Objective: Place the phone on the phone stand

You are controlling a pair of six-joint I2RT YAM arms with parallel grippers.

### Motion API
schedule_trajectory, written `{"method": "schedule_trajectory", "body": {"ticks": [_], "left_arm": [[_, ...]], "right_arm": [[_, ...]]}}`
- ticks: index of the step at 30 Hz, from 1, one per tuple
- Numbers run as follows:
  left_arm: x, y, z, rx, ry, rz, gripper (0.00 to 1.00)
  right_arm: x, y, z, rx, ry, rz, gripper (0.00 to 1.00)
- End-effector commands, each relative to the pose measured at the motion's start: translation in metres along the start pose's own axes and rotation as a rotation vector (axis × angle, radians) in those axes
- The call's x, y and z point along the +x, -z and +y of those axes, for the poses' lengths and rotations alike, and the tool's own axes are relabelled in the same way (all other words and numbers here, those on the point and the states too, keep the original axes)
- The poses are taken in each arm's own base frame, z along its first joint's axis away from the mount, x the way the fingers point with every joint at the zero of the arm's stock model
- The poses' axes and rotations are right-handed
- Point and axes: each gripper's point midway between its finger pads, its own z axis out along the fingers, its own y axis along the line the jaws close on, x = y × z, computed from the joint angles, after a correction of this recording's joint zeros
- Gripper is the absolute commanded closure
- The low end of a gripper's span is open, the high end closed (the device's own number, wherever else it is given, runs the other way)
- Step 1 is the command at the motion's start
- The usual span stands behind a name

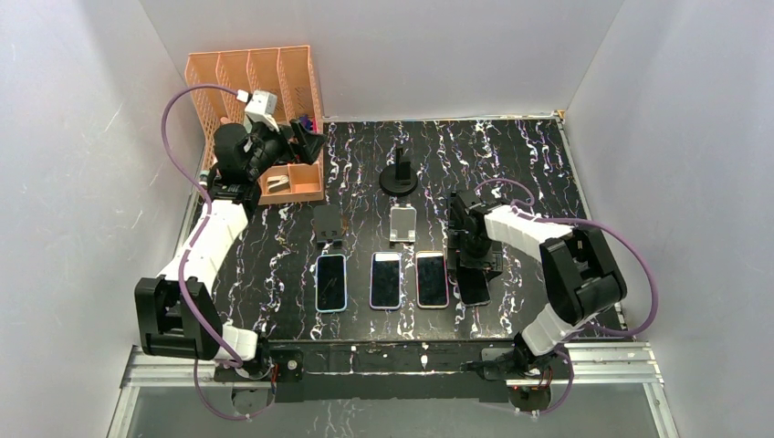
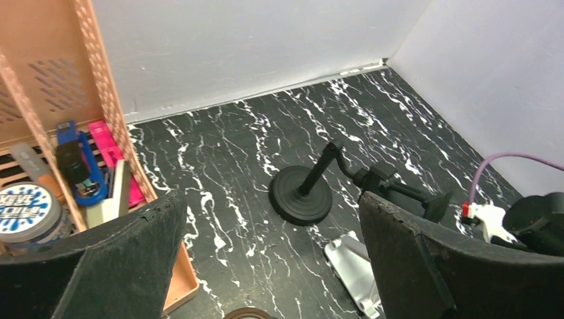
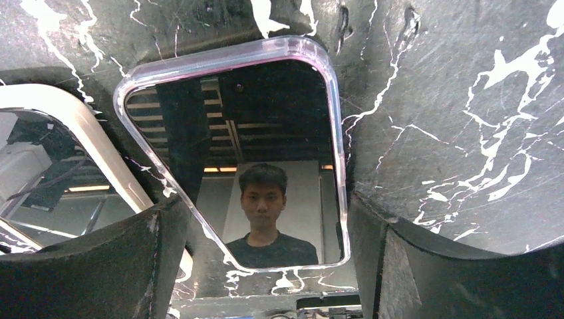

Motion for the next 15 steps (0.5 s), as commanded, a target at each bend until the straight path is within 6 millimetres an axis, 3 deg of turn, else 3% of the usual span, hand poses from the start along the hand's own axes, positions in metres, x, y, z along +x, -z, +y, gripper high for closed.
{"method": "schedule_trajectory", "body": {"ticks": [1,3,9,12,15], "left_arm": [[0.021,-0.004,-0.026,0.128,0.054,0.071,0.02],[0.044,-0.009,-0.042,0.190,0.083,0.148,0.02],[0.135,-0.026,-0.132,0.404,0.113,0.435,0.02],[0.158,-0.032,-0.164,0.430,0.091,0.485,0.02],[0.165,-0.040,-0.181,0.450,0.100,0.511,0.02]], "right_arm": [[0.016,-0.020,-0.024,0.156,-0.011,0.006,0.38],[0.004,-0.010,-0.020,0.118,-0.030,-0.074,0.39],[-0.045,0.046,-0.010,0.002,-0.045,-0.399,0.46],[-0.059,0.066,-0.007,-0.052,-0.038,-0.528,0.48],[-0.062,0.080,-0.003,-0.119,-0.033,-0.625,0.48]]}}
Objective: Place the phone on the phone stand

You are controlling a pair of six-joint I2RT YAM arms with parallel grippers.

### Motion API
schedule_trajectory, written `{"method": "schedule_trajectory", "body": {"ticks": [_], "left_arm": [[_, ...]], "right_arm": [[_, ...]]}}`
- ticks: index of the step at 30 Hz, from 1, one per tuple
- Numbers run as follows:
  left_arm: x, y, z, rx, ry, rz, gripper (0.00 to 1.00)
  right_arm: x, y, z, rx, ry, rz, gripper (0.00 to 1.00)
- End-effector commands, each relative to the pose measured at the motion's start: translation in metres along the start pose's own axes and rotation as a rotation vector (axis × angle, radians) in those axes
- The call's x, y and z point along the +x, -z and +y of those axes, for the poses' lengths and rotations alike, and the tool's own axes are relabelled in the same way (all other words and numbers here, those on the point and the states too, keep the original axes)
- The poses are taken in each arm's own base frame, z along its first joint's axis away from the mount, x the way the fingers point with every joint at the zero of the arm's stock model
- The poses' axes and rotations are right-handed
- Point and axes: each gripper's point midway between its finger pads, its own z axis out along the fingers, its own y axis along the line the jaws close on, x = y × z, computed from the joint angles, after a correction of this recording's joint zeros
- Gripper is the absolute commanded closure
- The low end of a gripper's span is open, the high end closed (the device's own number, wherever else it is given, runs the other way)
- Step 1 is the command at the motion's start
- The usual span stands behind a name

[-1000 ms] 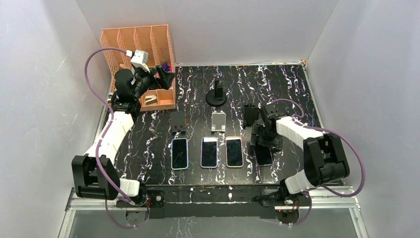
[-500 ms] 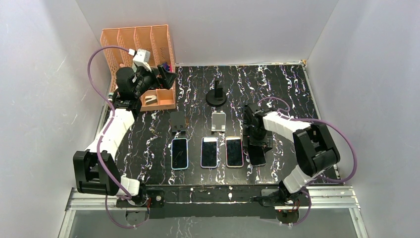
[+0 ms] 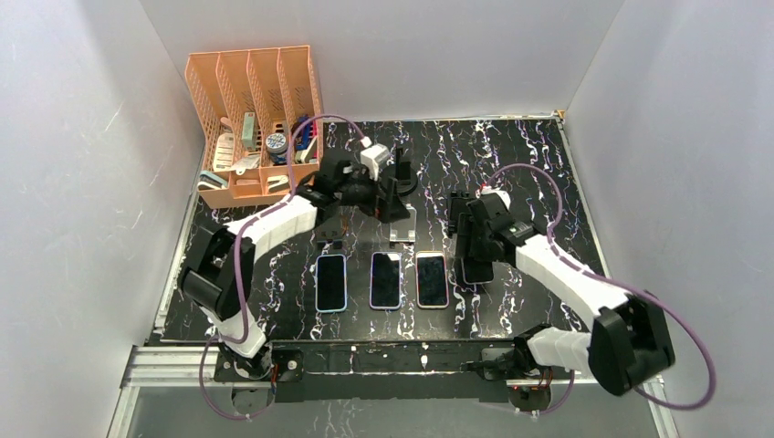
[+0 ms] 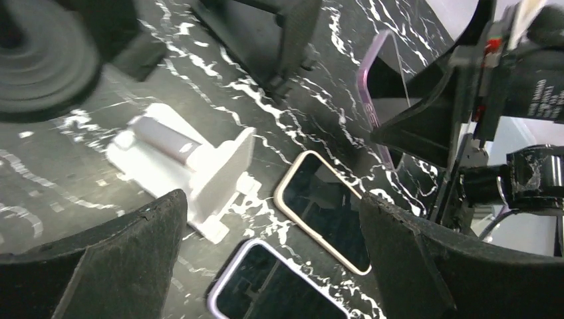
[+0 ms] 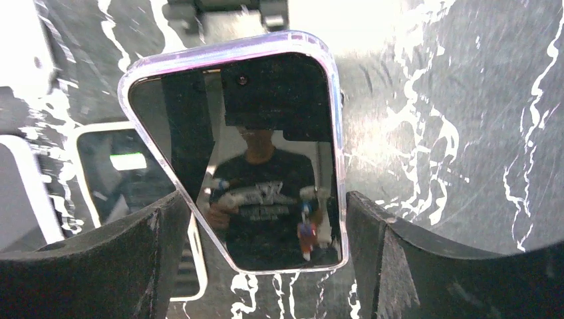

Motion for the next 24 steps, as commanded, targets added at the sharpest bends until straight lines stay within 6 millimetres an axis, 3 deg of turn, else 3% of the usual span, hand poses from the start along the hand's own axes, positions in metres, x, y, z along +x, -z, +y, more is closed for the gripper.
{"method": "schedule_trajectory", "body": {"ticks": [1,7,11,17,24], "left_arm": [[-0.028,-0.009,-0.031,0.049,-0.052,-0.020,0.02],[-0.036,-0.021,-0.049,0.111,-0.094,-0.016,0.02],[-0.031,-0.038,-0.066,0.163,-0.110,0.009,0.02],[-0.020,-0.064,-0.081,0.188,-0.143,0.036,0.02],[-0.028,-0.069,-0.099,0.292,-0.096,-0.019,0.01]], "right_arm": [[-0.035,0.016,0.008,-0.085,-0.012,-0.223,0.48],[-0.058,0.052,0.031,-0.258,-0.002,-0.371,0.49],[-0.072,0.069,0.044,-0.321,0.043,-0.432,0.49],[-0.080,0.081,0.059,-0.374,0.091,-0.476,0.49],[-0.077,0.081,0.075,-0.401,0.138,-0.466,0.50]]}}
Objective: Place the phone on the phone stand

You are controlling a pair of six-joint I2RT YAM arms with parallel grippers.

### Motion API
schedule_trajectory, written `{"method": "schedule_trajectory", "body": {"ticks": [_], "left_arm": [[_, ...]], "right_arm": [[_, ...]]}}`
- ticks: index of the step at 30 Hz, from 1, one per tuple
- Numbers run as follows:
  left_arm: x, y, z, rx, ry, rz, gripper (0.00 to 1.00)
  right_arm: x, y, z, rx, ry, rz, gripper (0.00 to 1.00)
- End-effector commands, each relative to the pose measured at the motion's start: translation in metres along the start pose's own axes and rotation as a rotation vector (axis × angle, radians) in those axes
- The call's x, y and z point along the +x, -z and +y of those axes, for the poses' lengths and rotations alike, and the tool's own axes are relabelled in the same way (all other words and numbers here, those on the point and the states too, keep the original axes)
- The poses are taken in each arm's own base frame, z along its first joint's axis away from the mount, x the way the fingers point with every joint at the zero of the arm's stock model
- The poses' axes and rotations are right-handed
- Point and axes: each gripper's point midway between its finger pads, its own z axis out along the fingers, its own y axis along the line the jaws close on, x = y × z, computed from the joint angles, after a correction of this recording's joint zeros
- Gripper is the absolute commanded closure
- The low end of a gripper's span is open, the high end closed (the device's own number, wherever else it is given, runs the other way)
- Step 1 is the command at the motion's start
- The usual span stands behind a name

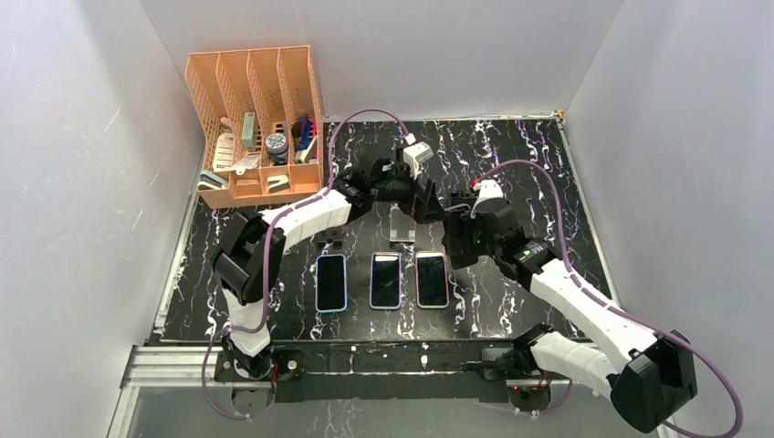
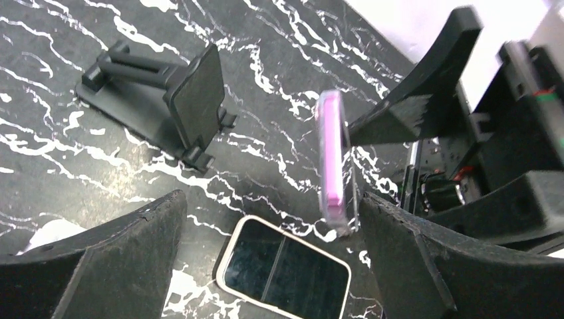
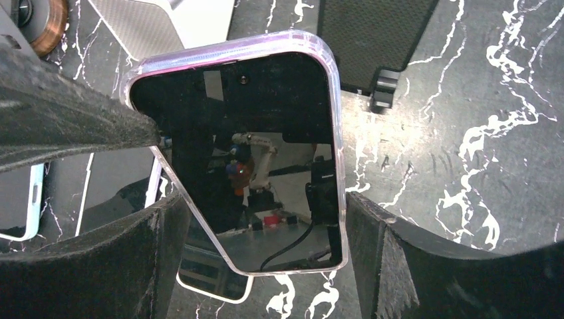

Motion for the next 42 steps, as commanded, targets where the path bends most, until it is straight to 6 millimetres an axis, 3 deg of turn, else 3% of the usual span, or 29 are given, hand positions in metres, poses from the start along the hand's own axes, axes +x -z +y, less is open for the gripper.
{"method": "schedule_trajectory", "body": {"ticks": [1,4,10,20,23,27,28,35,37,40,42], "left_arm": [[-0.031,0.003,-0.019,0.094,-0.015,-0.094,0.02],[-0.034,0.002,-0.021,0.108,-0.013,-0.110,0.05],[-0.027,-0.001,-0.026,0.160,-0.005,-0.083,0.38],[-0.011,0.000,-0.024,0.167,-0.022,0.008,0.27],[-0.009,0.000,-0.025,0.170,-0.024,0.015,0.42],[-0.009,0.000,-0.028,0.194,-0.018,0.001,0.96],[-0.009,0.000,-0.030,0.207,-0.017,-0.005,1.00],[-0.011,0.005,-0.044,0.288,-0.019,-0.044,1.00],[-0.015,0.008,-0.045,0.285,-0.029,-0.060,1.00],[-0.036,0.019,-0.046,0.284,-0.051,-0.124,1.00],[-0.053,0.031,-0.046,0.287,-0.054,-0.176,1.00]], "right_arm": [[-0.047,0.005,0.028,-0.084,0.016,-0.144,0.50],[-0.045,0.002,0.032,-0.089,0.032,-0.136,0.50],[-0.048,0.004,0.039,-0.096,0.061,-0.150,0.50],[-0.058,0.007,0.043,-0.101,0.079,-0.177,0.49],[-0.058,0.007,0.044,-0.106,0.082,-0.177,0.49],[-0.060,0.008,0.048,-0.118,0.086,-0.182,0.49],[-0.061,0.009,0.049,-0.121,0.089,-0.186,0.49],[-0.073,0.009,0.052,-0.126,0.122,-0.224,0.45],[-0.083,0.012,0.052,-0.122,0.130,-0.254,0.35],[-0.100,0.026,0.055,-0.128,0.160,-0.289,0.06],[-0.114,0.040,0.064,-0.188,0.232,-0.332,0.01]]}}
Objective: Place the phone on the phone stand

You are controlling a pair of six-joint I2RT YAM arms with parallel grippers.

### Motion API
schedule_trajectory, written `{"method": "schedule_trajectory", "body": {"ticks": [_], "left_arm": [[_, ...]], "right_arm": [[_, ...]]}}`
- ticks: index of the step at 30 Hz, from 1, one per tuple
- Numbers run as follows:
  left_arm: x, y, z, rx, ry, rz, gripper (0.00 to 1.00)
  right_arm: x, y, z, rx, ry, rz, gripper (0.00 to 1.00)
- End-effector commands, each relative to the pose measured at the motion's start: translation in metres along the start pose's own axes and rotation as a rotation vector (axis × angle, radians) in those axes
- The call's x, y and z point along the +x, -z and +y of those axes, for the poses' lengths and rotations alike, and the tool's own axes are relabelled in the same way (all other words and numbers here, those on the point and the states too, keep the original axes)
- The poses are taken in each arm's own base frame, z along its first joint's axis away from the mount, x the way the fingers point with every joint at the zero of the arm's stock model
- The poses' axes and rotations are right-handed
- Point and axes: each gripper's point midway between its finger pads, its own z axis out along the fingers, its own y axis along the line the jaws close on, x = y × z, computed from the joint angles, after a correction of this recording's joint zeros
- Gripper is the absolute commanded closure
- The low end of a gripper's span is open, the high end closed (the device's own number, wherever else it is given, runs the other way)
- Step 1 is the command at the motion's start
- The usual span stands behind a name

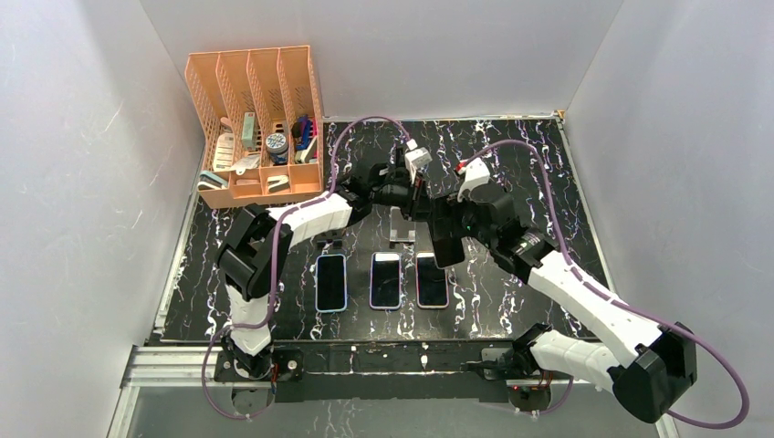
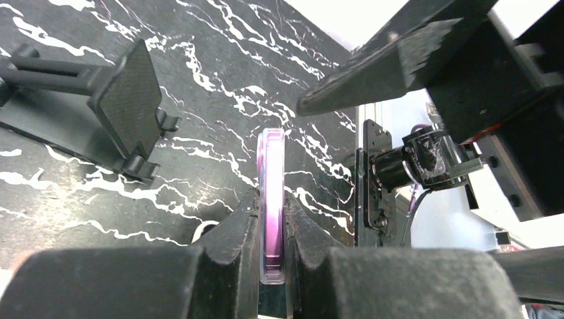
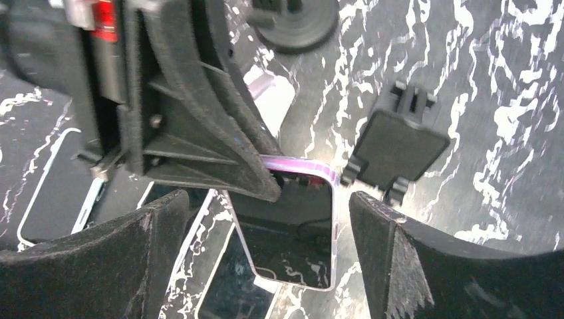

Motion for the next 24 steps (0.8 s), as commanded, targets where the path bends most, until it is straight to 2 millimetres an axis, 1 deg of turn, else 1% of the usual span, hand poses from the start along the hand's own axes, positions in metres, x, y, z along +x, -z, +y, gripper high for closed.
{"method": "schedule_trajectory", "body": {"ticks": [1,3,6,10,11,13,14,17,19,22,24], "left_arm": [[-0.072,0.036,-0.032,0.071,-0.115,-0.186,1.00],[-0.096,0.055,-0.034,0.075,-0.131,-0.264,1.00],[-0.132,0.092,-0.039,0.074,-0.161,-0.392,1.00],[-0.169,0.141,-0.049,0.057,-0.216,-0.545,1.00],[-0.177,0.152,-0.054,0.060,-0.232,-0.579,1.00],[-0.188,0.170,-0.065,0.070,-0.249,-0.638,1.00],[-0.193,0.177,-0.072,0.082,-0.261,-0.667,1.00],[-0.203,0.191,-0.091,0.137,-0.278,-0.729,1.00],[-0.208,0.196,-0.103,0.170,-0.283,-0.758,1.00],[-0.208,0.200,-0.111,0.207,-0.282,-0.786,1.00],[-0.208,0.202,-0.115,0.232,-0.275,-0.795,1.00]], "right_arm": [[-0.073,0.028,0.017,-0.103,0.102,-0.204,0.01],[-0.094,0.038,0.018,-0.148,0.103,-0.251,0.01],[-0.121,0.051,0.015,-0.260,0.055,-0.284,0.01],[-0.152,0.074,0.000,-0.475,-0.041,-0.346,0.01],[-0.158,0.078,0.003,-0.545,-0.046,-0.356,0.01],[-0.164,0.079,0.013,-0.668,-0.055,-0.354,0.02],[-0.162,0.078,0.020,-0.748,-0.068,-0.340,0.03],[-0.163,0.064,0.026,-0.851,-0.112,-0.331,0.12],[-0.166,0.057,0.035,-0.859,-0.085,-0.358,0.15],[-0.169,0.047,0.058,-0.858,-0.017,-0.361,0.16],[-0.169,0.039,0.062,-0.851,-0.001,-0.355,0.17]]}}
